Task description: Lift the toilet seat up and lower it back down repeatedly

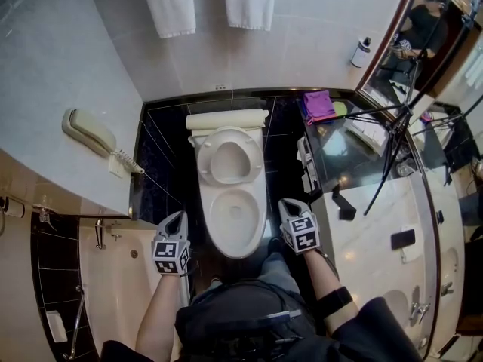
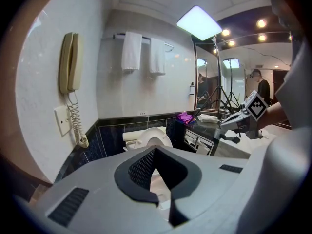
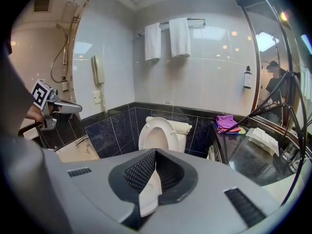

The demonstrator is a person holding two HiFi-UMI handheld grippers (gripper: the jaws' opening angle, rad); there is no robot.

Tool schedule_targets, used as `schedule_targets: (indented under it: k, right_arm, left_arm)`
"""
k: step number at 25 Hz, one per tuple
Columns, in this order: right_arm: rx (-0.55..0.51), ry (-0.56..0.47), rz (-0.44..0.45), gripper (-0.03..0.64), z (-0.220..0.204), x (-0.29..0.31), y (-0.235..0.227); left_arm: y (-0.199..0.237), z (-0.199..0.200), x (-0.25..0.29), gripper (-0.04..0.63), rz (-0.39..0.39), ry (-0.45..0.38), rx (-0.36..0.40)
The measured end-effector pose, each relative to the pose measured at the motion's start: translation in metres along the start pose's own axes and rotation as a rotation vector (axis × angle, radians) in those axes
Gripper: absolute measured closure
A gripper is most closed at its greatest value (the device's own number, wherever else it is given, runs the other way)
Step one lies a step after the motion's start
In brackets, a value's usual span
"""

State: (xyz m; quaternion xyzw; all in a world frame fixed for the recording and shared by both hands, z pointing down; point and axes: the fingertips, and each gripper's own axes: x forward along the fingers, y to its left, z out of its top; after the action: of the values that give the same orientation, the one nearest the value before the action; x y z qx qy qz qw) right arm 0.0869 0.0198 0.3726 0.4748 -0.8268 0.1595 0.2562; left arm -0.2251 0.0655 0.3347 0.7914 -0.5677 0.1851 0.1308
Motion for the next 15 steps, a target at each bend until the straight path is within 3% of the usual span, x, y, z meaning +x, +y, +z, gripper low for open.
schedule_targets:
  k: [9,13,15]
  right_arm:
    - [-0.020,0.010,-0.013,0.598,0.001,0.004,-0.005]
    - [-0.089,0.029,-0.032,0.595,0.005,0.015,-0.010]
    - [-0.120,0.039,-0.024,0.558,0.008,0.023,-0.011]
  left_arm:
    - [0.004,0.002,0.000,0.595,0.033,-0.011,-0.019]
    - [-0.002,0.002,0.007,0.595,0.028,0.000,-0.018]
    - [-0.003,0.002,0.012,0.595,0.030,0.004,-0.020]
